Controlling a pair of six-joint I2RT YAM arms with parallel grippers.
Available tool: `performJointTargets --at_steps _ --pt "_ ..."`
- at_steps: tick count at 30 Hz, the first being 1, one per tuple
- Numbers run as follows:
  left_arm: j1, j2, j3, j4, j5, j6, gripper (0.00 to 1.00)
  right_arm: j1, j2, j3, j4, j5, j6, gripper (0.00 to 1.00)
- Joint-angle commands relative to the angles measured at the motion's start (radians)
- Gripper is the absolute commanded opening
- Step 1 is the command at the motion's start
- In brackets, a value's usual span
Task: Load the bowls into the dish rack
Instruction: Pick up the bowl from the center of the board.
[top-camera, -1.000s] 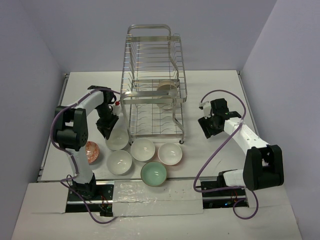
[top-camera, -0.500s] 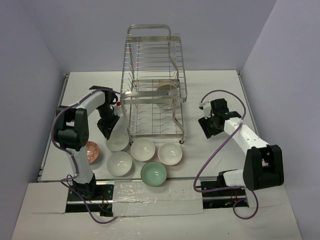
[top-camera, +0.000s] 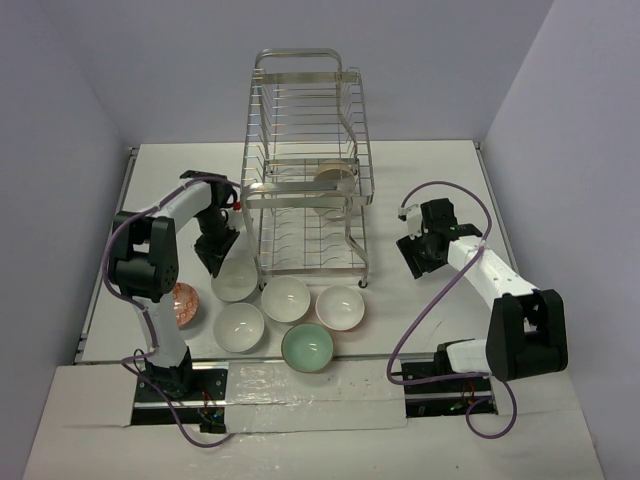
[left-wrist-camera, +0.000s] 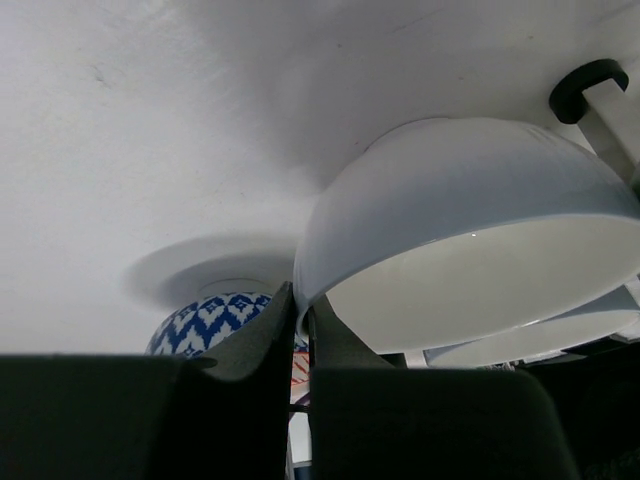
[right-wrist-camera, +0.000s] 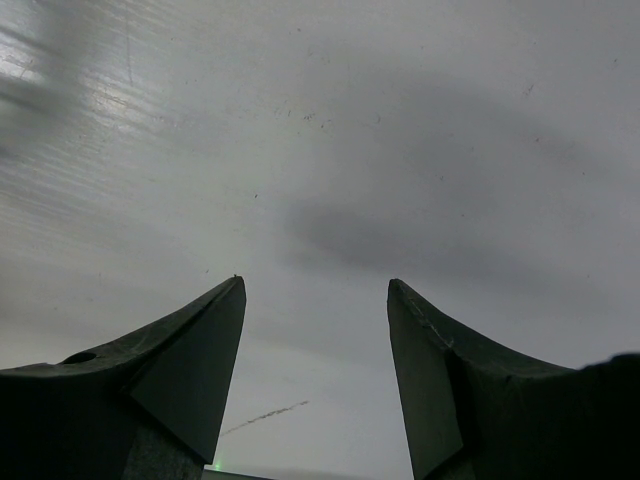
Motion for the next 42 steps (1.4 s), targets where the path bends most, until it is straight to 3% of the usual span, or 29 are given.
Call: performJointTargets --at_steps 1,20,34,42 --pt "-0.003 -0.014 0.064 -0.002 -0.018 -0.018 0.0 -0.007 -0.011 -0.002 0.024 0.002 -0.007 0.66" --pt "0.008 -0.066 0.135 0.044 -0.01 -0.102 0.0 -0.007 -0.007 0.001 0.02 -0.011 -0.006 0.66" --pt "0.085 -0.169 0.052 0.245 0.043 -0.171 0.0 -0.006 0.017 0.008 0.02 -0.008 0.006 0.66" --pt "0.135 -0.254 -0.052 0.45 0.049 -0.213 0.0 -0.007 0.043 0.011 0.021 0.007 0.02 0.66"
